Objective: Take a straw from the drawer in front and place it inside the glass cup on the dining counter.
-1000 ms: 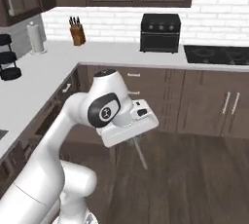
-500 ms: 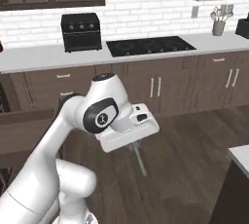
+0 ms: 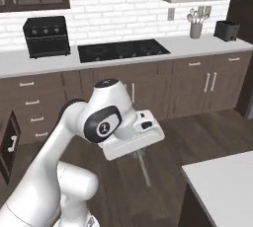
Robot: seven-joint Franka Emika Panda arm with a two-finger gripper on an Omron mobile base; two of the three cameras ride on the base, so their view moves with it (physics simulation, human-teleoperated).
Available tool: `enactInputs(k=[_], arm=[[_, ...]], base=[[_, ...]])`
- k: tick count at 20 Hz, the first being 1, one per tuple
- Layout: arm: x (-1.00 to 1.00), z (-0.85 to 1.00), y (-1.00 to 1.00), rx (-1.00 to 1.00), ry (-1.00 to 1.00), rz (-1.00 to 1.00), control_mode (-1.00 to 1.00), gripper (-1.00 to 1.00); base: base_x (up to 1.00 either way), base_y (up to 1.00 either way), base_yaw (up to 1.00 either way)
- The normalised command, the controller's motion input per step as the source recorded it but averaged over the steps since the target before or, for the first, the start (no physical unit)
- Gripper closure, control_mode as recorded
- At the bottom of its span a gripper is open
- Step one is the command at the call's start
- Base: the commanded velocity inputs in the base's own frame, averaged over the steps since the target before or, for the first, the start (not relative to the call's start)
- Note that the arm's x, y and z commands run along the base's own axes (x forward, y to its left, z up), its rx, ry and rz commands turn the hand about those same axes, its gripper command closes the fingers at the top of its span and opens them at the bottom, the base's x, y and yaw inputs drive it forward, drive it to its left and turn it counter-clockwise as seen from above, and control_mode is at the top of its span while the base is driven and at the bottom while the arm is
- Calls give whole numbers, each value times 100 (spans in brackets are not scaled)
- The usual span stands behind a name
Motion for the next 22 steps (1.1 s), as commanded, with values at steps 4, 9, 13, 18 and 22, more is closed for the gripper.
enactInputs(k=[4,9,13,18,22], arm=[[0,0,0,0,0,0,100,100],[0,0,0,0,0,0,100,100],[0,0,0,0,0,0,100,100],[0,0,0,0,0,0,100,100],[0,0,0,0,0,0,100,100]], base=[[100,9,0],[100,-17,0],[100,-53,-4],[94,-47,-25],[81,-33,-57]])
